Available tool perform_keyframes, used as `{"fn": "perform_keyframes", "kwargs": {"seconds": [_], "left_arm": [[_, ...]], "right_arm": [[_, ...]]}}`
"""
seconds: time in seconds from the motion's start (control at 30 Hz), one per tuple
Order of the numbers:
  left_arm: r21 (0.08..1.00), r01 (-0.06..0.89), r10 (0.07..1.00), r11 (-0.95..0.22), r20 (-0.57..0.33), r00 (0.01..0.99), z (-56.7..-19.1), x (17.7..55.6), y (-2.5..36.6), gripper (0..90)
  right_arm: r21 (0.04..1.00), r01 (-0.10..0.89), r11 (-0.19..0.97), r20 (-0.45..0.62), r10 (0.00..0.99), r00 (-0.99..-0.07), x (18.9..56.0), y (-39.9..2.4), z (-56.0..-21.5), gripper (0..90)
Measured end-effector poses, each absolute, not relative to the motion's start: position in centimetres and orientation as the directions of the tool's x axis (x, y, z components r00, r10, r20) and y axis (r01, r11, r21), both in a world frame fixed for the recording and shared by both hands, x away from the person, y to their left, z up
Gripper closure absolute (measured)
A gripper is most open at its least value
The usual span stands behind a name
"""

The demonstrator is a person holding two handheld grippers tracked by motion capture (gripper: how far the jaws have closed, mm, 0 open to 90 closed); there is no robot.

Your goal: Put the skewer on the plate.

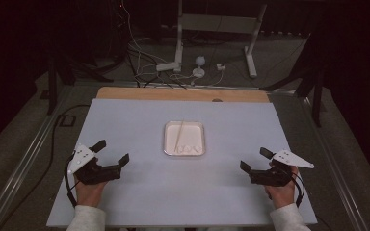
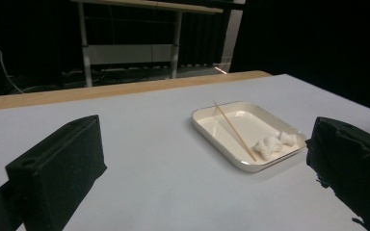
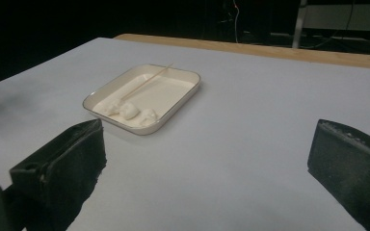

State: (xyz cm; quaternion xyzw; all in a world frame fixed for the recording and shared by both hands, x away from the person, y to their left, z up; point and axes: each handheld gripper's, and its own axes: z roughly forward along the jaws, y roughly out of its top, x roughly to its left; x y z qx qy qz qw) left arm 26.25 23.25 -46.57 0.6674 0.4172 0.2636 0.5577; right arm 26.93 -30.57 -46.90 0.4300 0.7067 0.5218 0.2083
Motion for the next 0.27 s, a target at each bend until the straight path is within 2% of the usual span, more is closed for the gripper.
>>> {"fn": "perform_keyframes", "kwargs": {"seconds": [0.27], "left_arm": [[0.958,0.282,0.863,-0.052,-0.099,0.495,-46.61,26.33,23.53,0.6]], "right_arm": [[0.916,0.391,0.089,0.15,0.828,-0.541,26.98,-30.5,-47.0,0.0]]}}
